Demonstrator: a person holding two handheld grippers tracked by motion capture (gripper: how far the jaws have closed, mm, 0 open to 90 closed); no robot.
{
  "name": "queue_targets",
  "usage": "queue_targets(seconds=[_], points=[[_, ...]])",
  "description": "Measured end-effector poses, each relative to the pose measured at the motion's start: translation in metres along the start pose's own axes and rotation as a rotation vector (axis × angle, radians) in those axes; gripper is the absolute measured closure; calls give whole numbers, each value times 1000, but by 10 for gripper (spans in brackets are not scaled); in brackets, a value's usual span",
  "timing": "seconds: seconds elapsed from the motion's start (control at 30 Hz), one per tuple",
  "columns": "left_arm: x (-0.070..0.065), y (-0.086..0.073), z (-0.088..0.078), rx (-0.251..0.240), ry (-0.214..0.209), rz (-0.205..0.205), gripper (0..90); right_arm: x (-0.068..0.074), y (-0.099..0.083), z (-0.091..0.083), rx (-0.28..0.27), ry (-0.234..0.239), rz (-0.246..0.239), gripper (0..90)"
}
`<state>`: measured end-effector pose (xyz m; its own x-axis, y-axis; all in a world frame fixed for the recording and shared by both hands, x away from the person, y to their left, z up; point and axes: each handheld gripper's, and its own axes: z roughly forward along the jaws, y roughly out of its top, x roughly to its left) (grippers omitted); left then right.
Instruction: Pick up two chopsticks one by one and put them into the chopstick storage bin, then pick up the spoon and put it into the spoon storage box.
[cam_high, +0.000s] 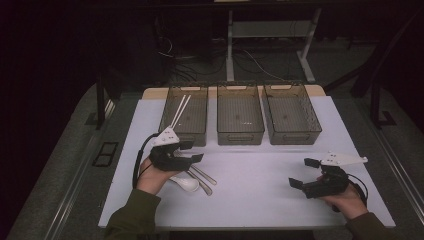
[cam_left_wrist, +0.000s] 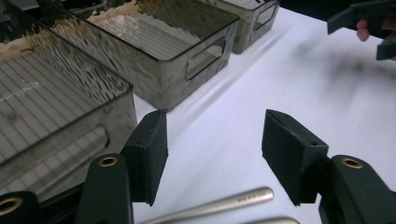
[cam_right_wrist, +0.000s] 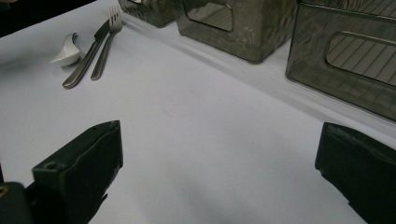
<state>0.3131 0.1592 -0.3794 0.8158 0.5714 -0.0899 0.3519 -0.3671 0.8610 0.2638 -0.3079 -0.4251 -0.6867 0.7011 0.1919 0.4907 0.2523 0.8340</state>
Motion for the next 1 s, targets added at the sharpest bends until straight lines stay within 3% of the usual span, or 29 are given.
queue_targets(seconds=[0.13,0.37,0.5,0.6,0.83,1.0], points=[[0,-11,-9,-2,-10,2,485,0,0,0,2,-2,-2,8],[1,-30,-23,20,12,-24,640,0,0,1,3,-4,-1,8],[5,-42,-27,74,57,-21,719,1,0,0,4,-4,-4,8],[12,-50,-27,147,98,-36,779,1,0,0,2,-6,0,8],[27,-58,-25,170,94,-65,889,2,0,1,6,-5,-11,8],[33,-61,-18,215,87,-67,890,2,0,1,9,-5,-13,8]])
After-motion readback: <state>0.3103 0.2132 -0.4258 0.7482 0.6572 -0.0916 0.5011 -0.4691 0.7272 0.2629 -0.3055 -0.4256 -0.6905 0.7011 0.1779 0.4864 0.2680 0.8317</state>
